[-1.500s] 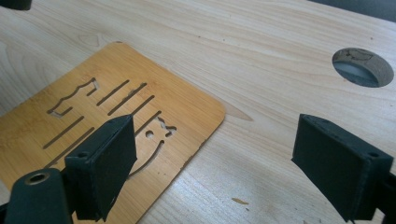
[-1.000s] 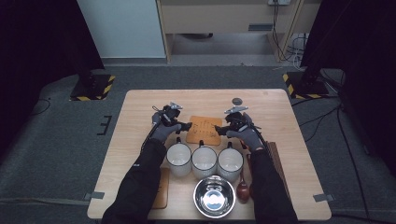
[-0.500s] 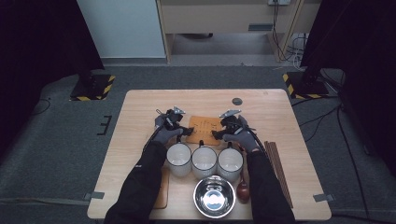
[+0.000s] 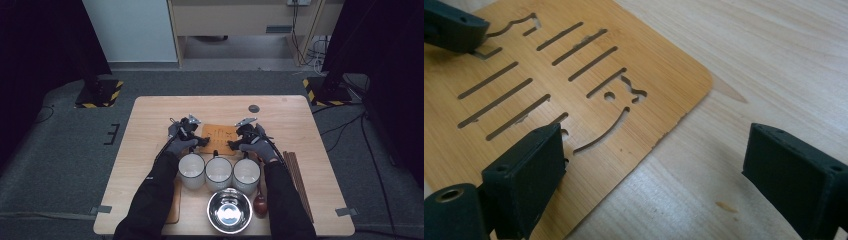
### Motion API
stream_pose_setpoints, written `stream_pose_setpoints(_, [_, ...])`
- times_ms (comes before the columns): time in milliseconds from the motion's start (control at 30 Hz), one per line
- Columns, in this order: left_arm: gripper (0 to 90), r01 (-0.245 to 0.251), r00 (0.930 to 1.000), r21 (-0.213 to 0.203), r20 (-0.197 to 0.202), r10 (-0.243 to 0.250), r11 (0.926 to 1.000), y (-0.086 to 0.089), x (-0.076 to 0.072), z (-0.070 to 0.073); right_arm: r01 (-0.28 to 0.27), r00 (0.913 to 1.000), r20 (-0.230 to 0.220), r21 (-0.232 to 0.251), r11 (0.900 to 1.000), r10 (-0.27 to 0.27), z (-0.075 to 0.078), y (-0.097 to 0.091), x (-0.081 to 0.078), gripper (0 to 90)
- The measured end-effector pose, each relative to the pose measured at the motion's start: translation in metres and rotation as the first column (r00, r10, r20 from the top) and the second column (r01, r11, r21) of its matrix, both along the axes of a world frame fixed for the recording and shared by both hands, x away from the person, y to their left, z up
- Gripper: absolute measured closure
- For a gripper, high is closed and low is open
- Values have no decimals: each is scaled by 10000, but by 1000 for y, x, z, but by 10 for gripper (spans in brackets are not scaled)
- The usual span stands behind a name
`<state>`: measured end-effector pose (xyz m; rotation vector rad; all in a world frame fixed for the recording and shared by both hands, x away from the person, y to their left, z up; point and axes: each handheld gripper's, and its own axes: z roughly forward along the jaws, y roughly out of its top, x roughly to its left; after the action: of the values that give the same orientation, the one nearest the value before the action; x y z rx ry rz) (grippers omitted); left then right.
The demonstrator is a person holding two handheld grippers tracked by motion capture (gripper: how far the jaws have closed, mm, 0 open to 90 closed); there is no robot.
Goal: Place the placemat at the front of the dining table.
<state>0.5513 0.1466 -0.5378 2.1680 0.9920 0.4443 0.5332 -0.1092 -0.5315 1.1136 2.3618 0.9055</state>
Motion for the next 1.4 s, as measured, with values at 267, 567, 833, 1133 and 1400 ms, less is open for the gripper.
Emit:
stream_pose_setpoints(267, [2,-268,9988,270,417,256,9993,-3,3,0,540,9979,347,-19,9985,-539,-2,2,8,92])
stream_pose_setpoints(567, [9,-504,9974,300,533,487,9983,-9,10,0,1048,9919,696,183,9943,-1059,-5,-1,13,84])
stream_pose_setpoints(833, [9,-508,9964,394,695,480,9979,-12,15,0,1249,9896,690,279,9918,-1265,-6,-4,16,85])
stream_pose_setpoints(1133, [19,-578,9962,353,678,553,9977,-12,16,1,1372,9876,714,372,9898,-1396,-7,-4,17,88])
stream_pose_setpoints(1400, [30,-520,9968,189,612,507,9985,-11,16,1,1400,9875,668,424,9892,-1426,-6,-5,17,95])
